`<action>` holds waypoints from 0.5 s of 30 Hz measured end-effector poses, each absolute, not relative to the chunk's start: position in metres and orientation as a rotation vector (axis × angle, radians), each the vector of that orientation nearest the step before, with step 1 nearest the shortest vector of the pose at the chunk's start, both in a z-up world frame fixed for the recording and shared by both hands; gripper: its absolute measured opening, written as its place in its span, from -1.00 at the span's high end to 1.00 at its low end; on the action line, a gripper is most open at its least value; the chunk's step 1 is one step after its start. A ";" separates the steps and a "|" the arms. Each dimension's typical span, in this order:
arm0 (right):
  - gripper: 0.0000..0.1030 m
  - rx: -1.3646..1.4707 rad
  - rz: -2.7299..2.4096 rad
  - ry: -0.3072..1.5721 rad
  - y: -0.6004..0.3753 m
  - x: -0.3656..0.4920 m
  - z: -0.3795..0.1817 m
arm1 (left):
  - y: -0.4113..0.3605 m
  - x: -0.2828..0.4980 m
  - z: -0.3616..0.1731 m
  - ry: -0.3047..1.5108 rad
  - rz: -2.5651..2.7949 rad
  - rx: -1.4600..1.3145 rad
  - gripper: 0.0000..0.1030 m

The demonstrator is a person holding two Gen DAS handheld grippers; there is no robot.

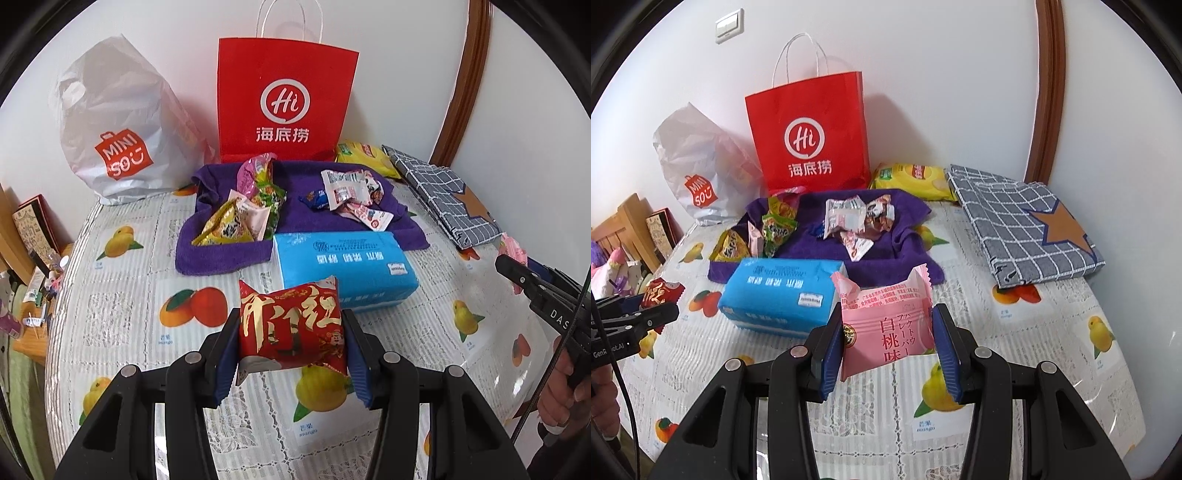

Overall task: Organize snacks
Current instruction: 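Carry the red candy and pink packets with both tools over the purple towel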

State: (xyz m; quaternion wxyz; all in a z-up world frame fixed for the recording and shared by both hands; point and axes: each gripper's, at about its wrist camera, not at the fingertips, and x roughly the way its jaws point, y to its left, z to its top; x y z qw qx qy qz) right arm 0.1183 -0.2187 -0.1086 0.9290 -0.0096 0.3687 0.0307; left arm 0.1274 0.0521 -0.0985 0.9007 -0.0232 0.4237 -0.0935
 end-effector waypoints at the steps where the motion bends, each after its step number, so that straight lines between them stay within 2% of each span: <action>1: 0.12 -0.017 0.061 0.753 -0.219 0.120 -0.106 | 0.052 0.128 -0.097 0.874 -0.194 -0.048 0.05; 15: 0.12 0.010 0.072 0.740 -0.218 0.137 -0.096 | 0.053 0.147 -0.087 0.866 -0.182 -0.045 0.05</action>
